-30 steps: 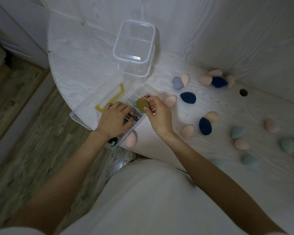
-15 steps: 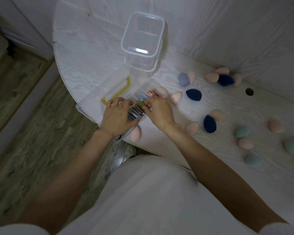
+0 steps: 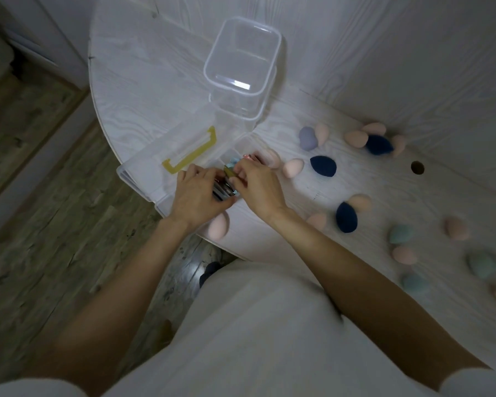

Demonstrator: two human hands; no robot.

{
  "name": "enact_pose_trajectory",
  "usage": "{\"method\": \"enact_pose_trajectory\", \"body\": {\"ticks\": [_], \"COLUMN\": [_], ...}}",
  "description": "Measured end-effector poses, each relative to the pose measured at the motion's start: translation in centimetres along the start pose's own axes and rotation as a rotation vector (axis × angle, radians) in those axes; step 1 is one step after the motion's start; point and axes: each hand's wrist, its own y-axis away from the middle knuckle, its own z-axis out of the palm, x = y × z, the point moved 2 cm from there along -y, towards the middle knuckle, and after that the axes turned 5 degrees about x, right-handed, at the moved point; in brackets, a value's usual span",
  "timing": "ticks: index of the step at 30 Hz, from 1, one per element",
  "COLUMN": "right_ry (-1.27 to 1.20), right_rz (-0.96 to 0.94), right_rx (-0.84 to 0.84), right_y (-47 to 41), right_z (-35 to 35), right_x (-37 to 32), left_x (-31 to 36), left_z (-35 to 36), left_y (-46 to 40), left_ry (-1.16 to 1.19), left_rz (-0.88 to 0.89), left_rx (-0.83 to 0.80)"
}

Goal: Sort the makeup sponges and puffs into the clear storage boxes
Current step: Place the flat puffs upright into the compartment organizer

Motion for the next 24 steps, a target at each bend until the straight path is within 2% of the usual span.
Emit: {"method": "enact_pose_trajectory", "body": {"ticks": [4,7,10,12,15,19,24], "right_ry": [0.088,0.077,0.079,0.065,-0.026,-0.116,-0.113], "right_rz": [-0.035,-0.013,0.008,0.019,0.094,0.14,0.13], "right_rx": [-0.093,-0.108,-0.098,-0.081,-0.035,0.02,0.001], "right_y": [-0.3,-0.2,-0.2,-0.1,-0.1,-0.3,-0.2], "right_z": [0.2,0.2,0.2,0.3,0.3,0.2,0.2], "right_x": [0.2,0.6,0.8,0.7,0.9,1.0,0.8], "left_x": [-0.2,-0.4,-0.3,-0.6,-0.9,-0.2,0.1], "left_z": [-0.1,-0.3,-1.0,-1.8,-2.5,-2.6,-2.3], "left_y": [0.1,-0.1,-0.7,-1.3,-2.5,-3.9,-4.8], "left_ry": [-0.106,-0.208,-0.166,-0.101,-0.111,-0.179,-0.255], "left_rz": [0.052,0.074,0.085,0.096,0.234,0.335,0.268], "left_rx": [0.05,-0.023,-0.115,-0.081,-0.001,-0.084,-0.159]}}
